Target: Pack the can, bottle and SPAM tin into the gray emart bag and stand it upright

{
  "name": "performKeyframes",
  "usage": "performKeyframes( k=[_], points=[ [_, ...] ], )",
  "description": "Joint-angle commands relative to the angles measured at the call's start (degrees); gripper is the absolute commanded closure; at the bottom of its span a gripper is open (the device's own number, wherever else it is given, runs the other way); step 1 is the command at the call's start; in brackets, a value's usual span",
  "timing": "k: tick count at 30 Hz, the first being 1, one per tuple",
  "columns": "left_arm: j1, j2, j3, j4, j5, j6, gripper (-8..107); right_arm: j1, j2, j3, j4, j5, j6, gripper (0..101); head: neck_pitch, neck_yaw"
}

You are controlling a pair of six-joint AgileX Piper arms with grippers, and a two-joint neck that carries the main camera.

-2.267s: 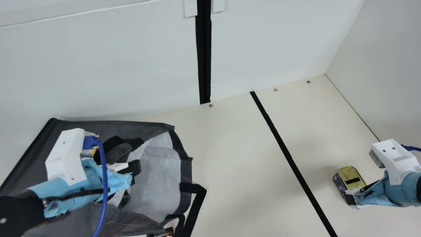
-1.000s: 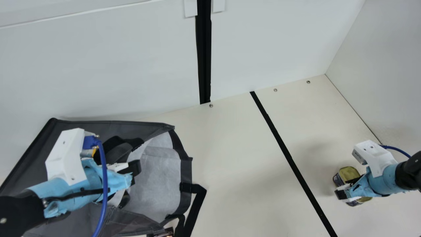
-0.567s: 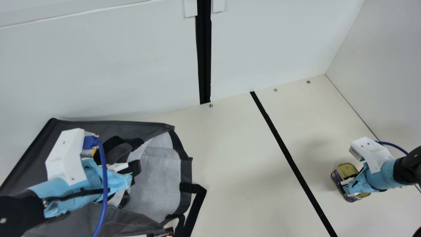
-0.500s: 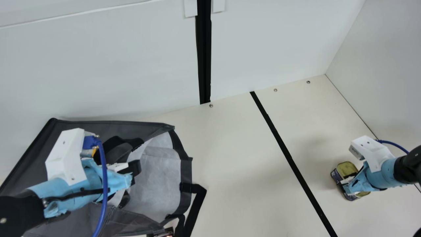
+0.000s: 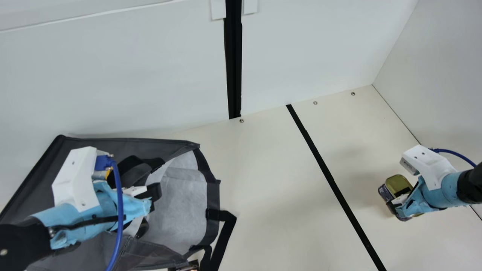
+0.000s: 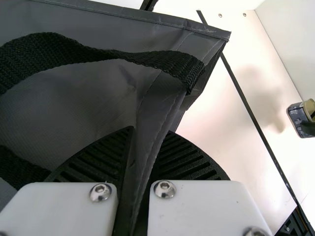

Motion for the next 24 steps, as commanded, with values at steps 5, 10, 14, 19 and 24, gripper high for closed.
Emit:
performKeyframes(
  k=[5, 10, 14, 19, 24],
  points=[
    [0.0, 0.0, 0.0, 0.0, 0.0, 0.0, 107, 1.2, -1.9, -1.0, 0.1, 2.5, -1.9, 101, -1.3, 0.0],
    [0.0, 0.0, 0.0, 0.0, 0.0, 0.0, 107, 2.2, -3.2, -1.9, 0.4, 4.7, -4.9, 101, -1.3, 0.0],
    [0.0, 0.0, 0.0, 0.0, 0.0, 0.0, 107, 3.1, -4.1, -2.8, 0.9, 6.6, -7.6, 101, -1.3, 0.0],
    [0.0, 0.0, 0.0, 0.0, 0.0, 0.0, 107, 4.4, -5.1, -3.7, 1.6, 8.9, -10.4, 101, -1.3, 0.0],
    [0.0, 0.0, 0.0, 0.0, 0.0, 0.0, 107, 6.4, -6.2, -3.9, 2.0, 10.7, -12.4, 101, -1.3, 0.0]
  ],
)
